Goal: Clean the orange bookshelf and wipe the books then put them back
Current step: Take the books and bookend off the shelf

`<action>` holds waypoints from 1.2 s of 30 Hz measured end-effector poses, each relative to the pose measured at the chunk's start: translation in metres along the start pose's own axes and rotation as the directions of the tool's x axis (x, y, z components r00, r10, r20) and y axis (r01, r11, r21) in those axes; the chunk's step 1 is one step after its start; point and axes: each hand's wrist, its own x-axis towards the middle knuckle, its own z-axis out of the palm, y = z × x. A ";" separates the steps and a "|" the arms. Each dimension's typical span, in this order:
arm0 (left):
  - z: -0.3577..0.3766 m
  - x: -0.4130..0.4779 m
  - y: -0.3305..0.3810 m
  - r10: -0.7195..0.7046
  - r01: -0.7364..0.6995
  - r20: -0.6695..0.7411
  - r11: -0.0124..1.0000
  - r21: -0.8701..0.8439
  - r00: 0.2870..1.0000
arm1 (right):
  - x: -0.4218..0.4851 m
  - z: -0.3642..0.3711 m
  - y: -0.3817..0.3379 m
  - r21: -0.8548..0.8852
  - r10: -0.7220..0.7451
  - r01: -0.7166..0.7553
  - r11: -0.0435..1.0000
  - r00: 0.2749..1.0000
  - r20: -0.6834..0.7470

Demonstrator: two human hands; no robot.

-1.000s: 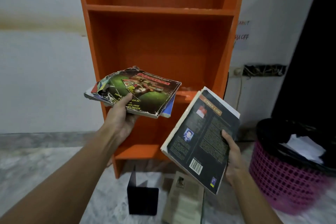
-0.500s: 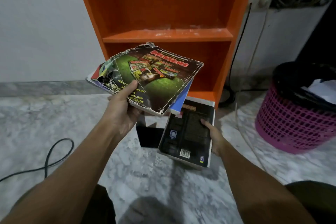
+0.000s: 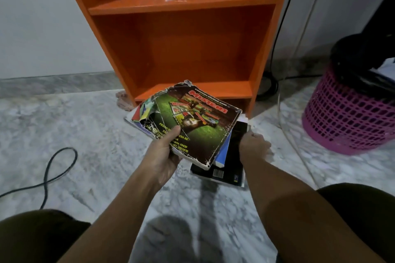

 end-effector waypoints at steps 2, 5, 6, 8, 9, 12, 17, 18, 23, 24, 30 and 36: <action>0.000 0.016 -0.020 -0.086 0.086 0.017 0.995 -0.051 0.996 | 0.007 0.002 0.001 0.272 -0.008 -0.017 0.962 0.996 0.093; 0.000 0.039 -0.055 -0.192 0.199 0.056 0.969 -0.148 0.980 | 0.018 0.003 0.008 0.479 -0.059 -0.180 0.859 0.895 0.442; 0.000 0.046 -0.067 -0.218 0.226 0.064 0.960 -0.166 0.974 | 0.013 -0.003 0.005 0.446 -0.082 -0.180 0.877 0.858 0.507; 0.002 0.057 -0.090 -0.272 0.278 0.056 0.944 -0.178 0.961 | 0.011 -0.015 -0.002 0.425 -0.141 -0.152 0.892 0.800 0.584; 0.002 0.064 -0.102 -0.295 0.299 0.045 0.937 -0.183 0.954 | 0.015 -0.016 -0.003 0.390 -0.153 -0.113 0.914 0.793 0.590; 0.002 0.074 -0.125 -0.385 0.382 0.000 0.915 -0.130 0.923 | 0.026 -0.009 0.009 0.293 -0.168 0.023 0.956 0.861 0.480; -0.017 0.083 -0.128 -0.382 0.466 -0.270 0.762 0.450 0.884 | 0.034 0.000 0.022 0.268 -0.160 0.072 0.961 0.932 0.325; -0.027 0.085 -0.123 -0.233 0.436 -0.387 0.667 0.604 0.892 | 0.033 0.001 0.022 0.269 -0.170 0.088 0.959 0.939 0.300; -0.062 0.103 -0.099 0.379 0.258 -0.436 0.436 0.862 0.816 | 0.026 0.017 0.026 0.122 -0.188 0.178 0.977 0.979 0.078; -0.060 0.107 -0.094 0.417 0.196 -0.402 0.455 0.869 0.815 | 0.023 0.018 0.028 0.082 -0.200 0.195 0.977 0.978 0.051; -0.044 0.141 -0.092 0.054 0.127 -0.230 0.702 0.701 0.972 | 0.008 0.012 0.038 -0.031 -0.203 0.209 0.977 0.969 0.139; -0.057 0.139 -0.112 0.012 0.188 -0.266 0.676 0.713 0.964 | 0.004 0.014 0.043 -0.079 -0.213 0.225 0.971 0.968 0.134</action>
